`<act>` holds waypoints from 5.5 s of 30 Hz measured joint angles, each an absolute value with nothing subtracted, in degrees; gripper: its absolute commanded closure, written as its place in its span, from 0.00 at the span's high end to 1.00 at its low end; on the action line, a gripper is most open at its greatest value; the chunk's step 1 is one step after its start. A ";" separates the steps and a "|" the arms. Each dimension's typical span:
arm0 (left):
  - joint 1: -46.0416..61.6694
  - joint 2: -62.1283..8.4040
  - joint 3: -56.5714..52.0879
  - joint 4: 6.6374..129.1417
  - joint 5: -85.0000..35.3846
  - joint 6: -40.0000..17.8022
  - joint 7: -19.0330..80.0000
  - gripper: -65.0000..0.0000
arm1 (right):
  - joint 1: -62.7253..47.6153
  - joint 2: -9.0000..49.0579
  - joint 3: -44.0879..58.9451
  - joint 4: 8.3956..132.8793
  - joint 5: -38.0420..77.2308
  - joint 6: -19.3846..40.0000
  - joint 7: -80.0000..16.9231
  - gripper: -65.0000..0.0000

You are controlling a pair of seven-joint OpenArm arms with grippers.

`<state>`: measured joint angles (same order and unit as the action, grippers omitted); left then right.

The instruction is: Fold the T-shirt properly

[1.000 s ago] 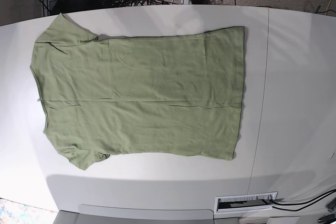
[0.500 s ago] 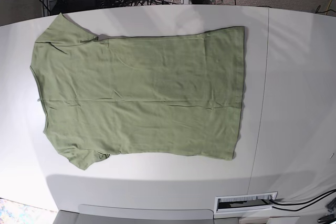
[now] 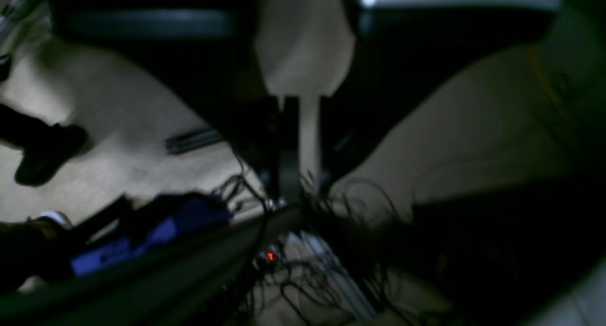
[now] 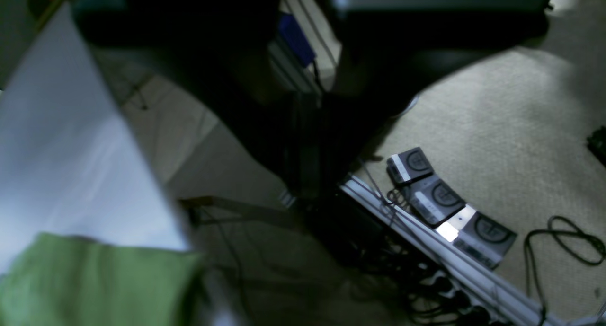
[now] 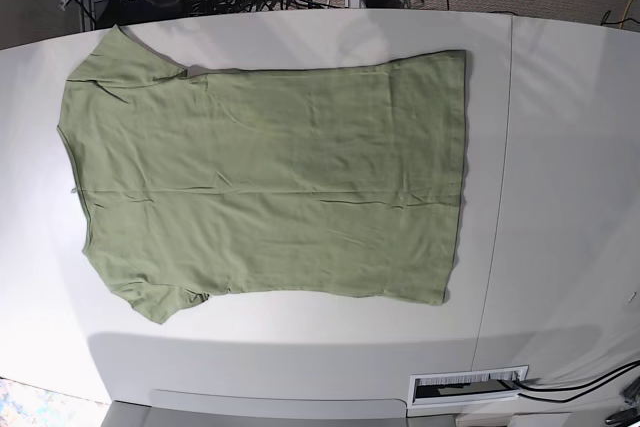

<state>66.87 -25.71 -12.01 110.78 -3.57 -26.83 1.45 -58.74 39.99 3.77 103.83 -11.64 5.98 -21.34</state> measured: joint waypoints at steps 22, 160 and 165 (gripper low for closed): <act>57.23 -25.61 -12.01 130.47 8.84 -30.24 3.05 0.13 | -59.88 40.12 7.11 125.05 -23.59 6.24 -32.99 0.00; 24.77 -36.36 22.33 102.74 39.88 -6.96 10.46 0.00 | -54.15 46.44 7.07 114.85 -19.94 14.48 -38.79 0.38; 24.77 -36.36 22.33 102.74 39.92 -6.96 10.50 0.00 | -50.74 49.36 7.07 114.24 -16.32 14.74 -38.52 0.38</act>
